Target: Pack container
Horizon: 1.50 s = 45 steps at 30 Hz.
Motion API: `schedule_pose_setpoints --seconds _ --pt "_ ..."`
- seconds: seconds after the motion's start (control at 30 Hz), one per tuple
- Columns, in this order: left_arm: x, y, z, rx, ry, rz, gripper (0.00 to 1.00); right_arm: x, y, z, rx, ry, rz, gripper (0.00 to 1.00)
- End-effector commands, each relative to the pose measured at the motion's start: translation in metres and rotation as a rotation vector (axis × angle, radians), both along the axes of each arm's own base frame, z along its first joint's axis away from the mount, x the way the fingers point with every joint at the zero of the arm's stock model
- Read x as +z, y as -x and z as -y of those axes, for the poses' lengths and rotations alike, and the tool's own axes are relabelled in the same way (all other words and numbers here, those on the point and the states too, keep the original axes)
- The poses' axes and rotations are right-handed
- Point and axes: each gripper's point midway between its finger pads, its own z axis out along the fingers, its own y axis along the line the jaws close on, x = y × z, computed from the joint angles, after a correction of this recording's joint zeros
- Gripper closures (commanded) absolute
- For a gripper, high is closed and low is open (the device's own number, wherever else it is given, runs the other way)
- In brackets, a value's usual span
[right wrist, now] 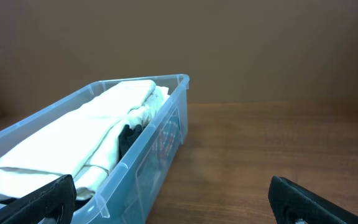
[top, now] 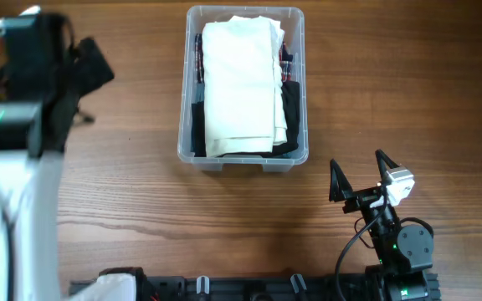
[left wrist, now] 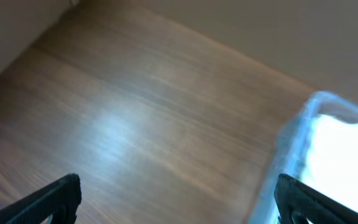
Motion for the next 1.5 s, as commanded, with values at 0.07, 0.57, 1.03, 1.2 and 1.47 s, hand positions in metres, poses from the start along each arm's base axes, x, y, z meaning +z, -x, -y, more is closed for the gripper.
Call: schedule_pose_setpoints --seconds 0.07,0.57,1.03,1.2,1.47 --pt "0.06 0.097 0.021 -0.098 0.067 0.25 0.0 0.003 0.0 0.002 -0.008 0.016 0.018 0.0" --pt "-0.089 0.19 0.043 -0.209 0.118 0.461 0.0 0.003 0.0 0.002 -0.008 0.016 0.018 0.0" --pt "-0.117 0.1 0.067 -0.38 0.129 0.781 0.0 0.003 0.0 0.002 -0.008 0.016 0.018 0.0" --pt "-0.123 0.097 0.068 -0.387 0.123 0.797 0.0 0.003 0.0 0.002 -0.008 0.016 0.018 0.0" --pt "-0.141 0.095 0.071 -0.398 0.132 0.764 0.0 0.003 0.0 0.002 -0.008 0.016 0.018 0.0"
